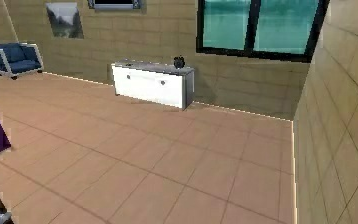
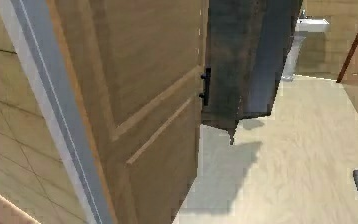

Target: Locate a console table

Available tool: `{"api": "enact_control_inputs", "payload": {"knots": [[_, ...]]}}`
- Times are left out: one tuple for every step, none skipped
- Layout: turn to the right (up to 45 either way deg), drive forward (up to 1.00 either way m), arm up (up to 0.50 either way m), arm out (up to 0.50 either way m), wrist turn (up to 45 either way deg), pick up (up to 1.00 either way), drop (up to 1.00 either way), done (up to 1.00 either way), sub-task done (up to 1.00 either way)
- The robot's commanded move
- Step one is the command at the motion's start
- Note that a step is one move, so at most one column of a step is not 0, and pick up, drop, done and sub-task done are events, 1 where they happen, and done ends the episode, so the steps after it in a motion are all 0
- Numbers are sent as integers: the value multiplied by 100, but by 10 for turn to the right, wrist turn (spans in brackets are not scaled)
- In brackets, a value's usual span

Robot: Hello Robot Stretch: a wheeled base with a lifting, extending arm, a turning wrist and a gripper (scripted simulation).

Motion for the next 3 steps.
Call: {"api": "enact_control_inputs", "payload": {"knots": [[30, 0, 0, 0, 0, 0, 0, 0, 0], [0, 100, 0, 0, 0, 0, 0, 0, 0], [0, 100, 0, 0, 0, 0, 0, 0, 0]]}}
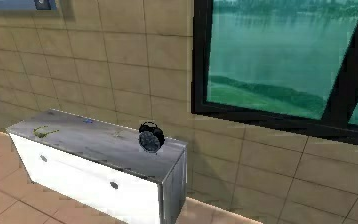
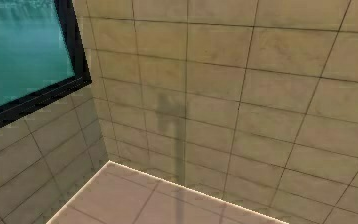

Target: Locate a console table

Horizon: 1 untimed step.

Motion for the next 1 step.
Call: {"api": "enact_control_inputs", "payload": {"knots": [[0, 10, 0, 0, 0, 0, 0, 0, 0]]}}
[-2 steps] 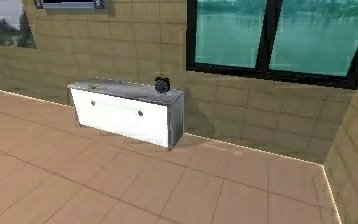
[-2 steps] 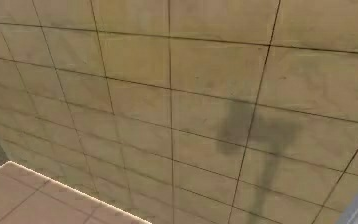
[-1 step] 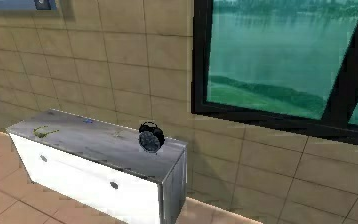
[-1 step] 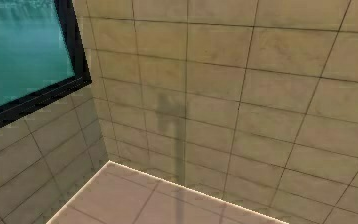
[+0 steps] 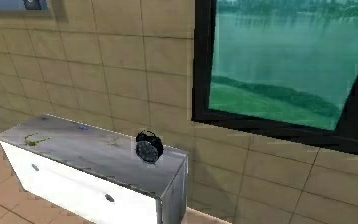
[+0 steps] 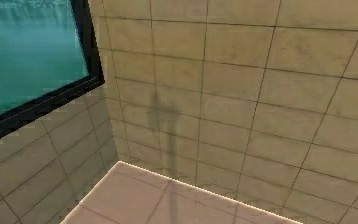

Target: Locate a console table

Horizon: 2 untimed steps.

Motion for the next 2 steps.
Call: {"api": "enact_control_inputs", "payload": {"knots": [[-270, 0, 0, 0, 0, 0, 0, 0, 0], [0, 0, 0, 0, 0, 0, 0, 100, 0]]}}
